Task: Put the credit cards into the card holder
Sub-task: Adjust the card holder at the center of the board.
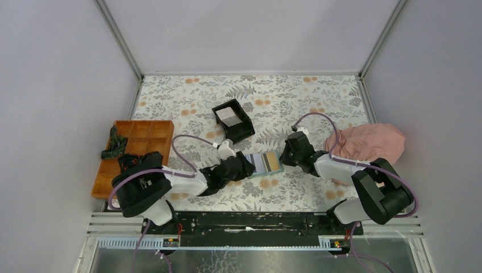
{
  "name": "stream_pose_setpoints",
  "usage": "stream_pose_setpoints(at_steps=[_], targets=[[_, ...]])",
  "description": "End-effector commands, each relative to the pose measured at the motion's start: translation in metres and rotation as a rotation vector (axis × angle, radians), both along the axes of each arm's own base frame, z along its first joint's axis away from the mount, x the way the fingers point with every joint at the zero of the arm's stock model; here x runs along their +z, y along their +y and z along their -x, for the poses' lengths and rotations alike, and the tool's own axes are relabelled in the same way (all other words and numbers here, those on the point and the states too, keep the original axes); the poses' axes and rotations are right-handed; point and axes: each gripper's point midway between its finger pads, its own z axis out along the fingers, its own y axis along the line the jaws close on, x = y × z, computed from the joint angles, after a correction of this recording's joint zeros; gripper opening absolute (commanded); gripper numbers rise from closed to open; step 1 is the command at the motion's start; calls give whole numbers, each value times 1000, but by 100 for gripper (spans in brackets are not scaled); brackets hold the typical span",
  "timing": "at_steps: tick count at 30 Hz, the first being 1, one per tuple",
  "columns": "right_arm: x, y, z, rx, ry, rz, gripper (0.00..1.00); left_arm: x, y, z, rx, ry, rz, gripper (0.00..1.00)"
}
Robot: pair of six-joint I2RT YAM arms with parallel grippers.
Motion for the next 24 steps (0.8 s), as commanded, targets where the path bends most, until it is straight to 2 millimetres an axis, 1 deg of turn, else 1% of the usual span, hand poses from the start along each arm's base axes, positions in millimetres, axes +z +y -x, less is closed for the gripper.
stream_pose_setpoints(at_steps=[1, 5, 10, 13, 15, 18, 20, 22, 24], targets=[[-8, -2, 16, 7, 59, 8, 8, -19, 42, -11, 76, 15, -140, 56], [-5, 0, 13, 1, 47, 0, 8, -18, 53, -22, 97, 13, -145, 52], [-3, 1, 6, -1, 41, 14, 8, -18, 51, -29, 90, 17, -153, 51], [6, -1, 1, -7, 15, 28, 9, -12, 53, -30, 101, 6, -146, 52], [18, -3, -4, -11, -12, 45, 14, -5, 61, -31, 123, -9, -149, 53], [44, -5, -14, -5, -69, 62, 23, 20, 73, -35, 159, -62, -152, 55], [68, 0, -24, 11, -121, 56, 29, 37, 82, -39, 188, -99, -158, 57], [88, 6, -33, 32, -159, 51, 35, 52, 90, -43, 214, -136, -166, 58], [105, 14, -42, 73, -180, 52, 40, 63, 96, -46, 227, -158, -174, 60]])
